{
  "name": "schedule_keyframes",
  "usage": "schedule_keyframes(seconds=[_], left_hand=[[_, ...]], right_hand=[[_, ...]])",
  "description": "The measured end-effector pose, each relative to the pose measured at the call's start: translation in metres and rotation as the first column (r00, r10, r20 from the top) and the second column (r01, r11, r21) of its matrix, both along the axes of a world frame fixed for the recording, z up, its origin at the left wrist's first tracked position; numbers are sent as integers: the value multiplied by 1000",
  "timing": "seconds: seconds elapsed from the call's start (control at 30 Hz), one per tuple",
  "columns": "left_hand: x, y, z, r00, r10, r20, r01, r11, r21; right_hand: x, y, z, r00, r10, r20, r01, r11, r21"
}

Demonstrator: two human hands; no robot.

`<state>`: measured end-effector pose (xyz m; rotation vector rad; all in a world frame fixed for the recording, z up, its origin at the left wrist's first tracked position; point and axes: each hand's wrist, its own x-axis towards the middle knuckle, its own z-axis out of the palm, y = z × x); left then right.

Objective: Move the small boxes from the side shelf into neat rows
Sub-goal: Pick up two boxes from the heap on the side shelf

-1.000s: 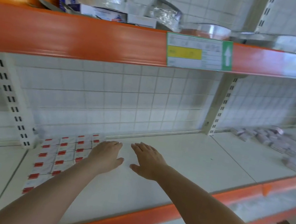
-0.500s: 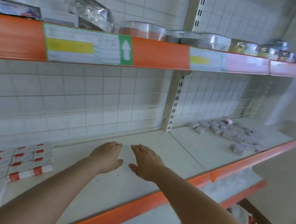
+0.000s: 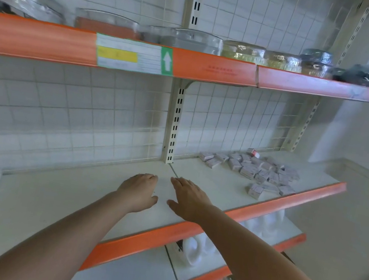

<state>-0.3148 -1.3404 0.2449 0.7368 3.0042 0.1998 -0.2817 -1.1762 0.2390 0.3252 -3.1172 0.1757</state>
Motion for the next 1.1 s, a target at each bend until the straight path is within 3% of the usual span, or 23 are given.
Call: schedule_keyframes(seconds=[0.53,1.1], left_hand=[[-30,109,-9,996,-88,-11,88,996,-30],[-107,198,-10,978,-209,-1,208,976,-61]], right_hand=[[-15,97,-6,999,-48,-11,48,999,-9],[-75,180,-12,971,-238,19,239,970,-35]])
